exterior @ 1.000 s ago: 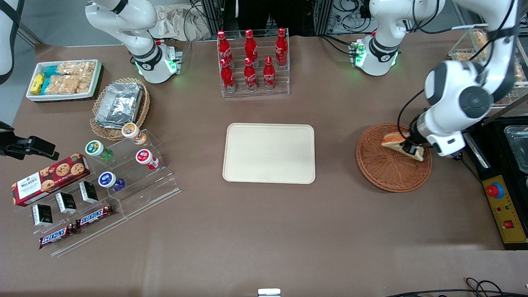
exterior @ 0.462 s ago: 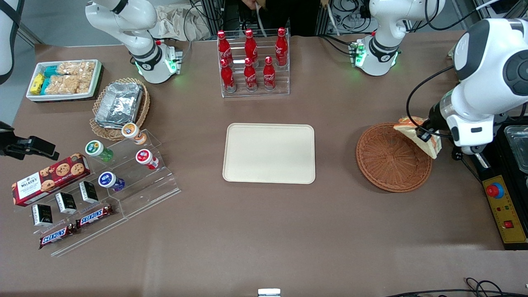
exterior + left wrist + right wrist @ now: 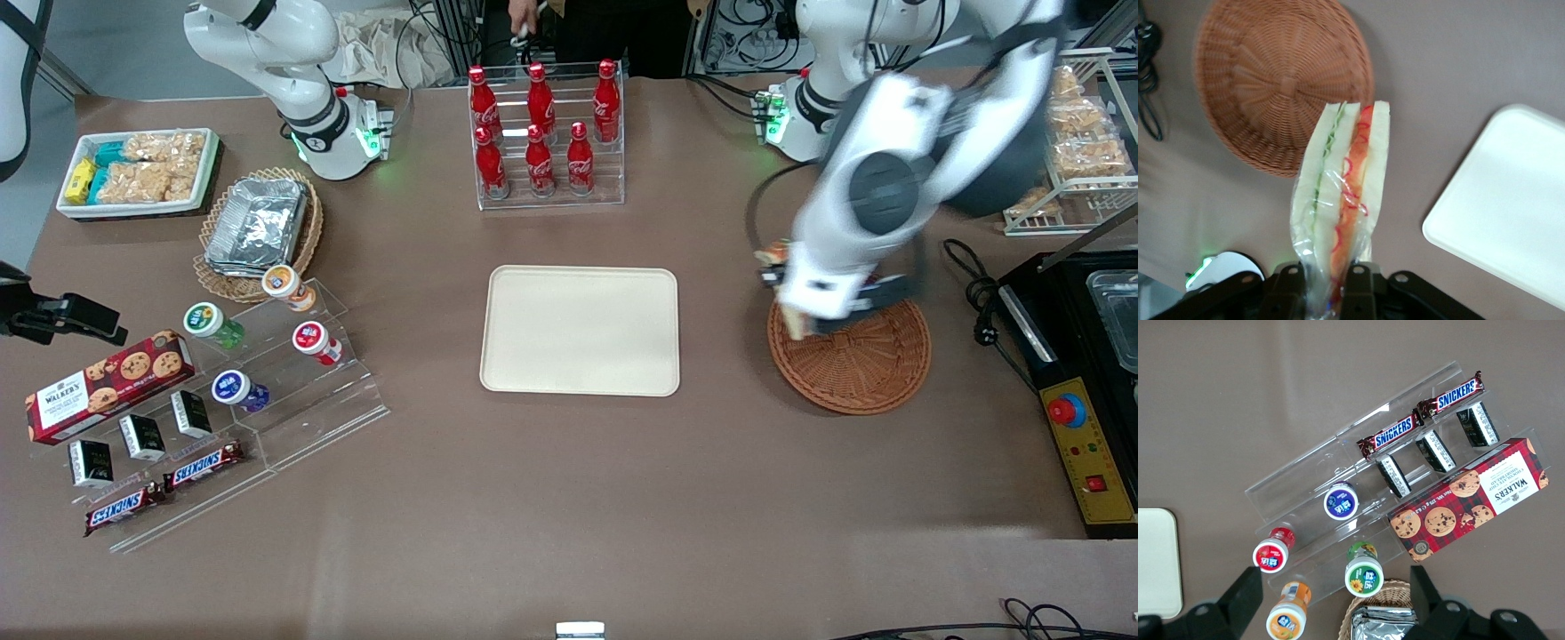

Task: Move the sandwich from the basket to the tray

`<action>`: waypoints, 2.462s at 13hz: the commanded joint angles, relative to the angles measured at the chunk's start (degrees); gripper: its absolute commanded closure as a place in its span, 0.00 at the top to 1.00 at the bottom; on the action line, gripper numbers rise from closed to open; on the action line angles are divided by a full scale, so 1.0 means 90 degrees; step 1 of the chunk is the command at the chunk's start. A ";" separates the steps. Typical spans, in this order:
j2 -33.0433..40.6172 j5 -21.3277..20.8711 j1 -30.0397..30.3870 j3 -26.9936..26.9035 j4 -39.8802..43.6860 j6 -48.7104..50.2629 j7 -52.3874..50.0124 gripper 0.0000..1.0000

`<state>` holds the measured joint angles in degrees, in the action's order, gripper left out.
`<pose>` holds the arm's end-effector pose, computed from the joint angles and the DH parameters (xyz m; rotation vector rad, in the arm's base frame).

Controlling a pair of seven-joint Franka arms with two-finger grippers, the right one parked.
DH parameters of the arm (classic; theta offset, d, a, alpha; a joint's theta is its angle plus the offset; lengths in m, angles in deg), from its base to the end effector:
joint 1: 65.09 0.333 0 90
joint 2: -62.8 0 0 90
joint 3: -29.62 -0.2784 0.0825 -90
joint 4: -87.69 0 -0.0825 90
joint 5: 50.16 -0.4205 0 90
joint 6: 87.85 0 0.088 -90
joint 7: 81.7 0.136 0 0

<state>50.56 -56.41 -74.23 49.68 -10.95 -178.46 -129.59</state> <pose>0.5317 -0.2727 0.3639 -2.8490 -0.4322 0.3555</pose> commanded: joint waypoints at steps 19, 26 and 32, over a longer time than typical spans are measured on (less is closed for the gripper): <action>-0.1319 -0.1522 -0.0667 0.0251 0.0383 -0.1516 -0.0355 1.00; 0.0108 -0.1163 0.1208 0.0193 0.0442 -0.0773 0.2522 1.00; 0.0833 0.0548 0.0752 -0.2600 0.1015 -0.0071 0.6371 1.00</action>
<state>57.00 -54.00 -65.45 29.29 -5.32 -182.13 -79.01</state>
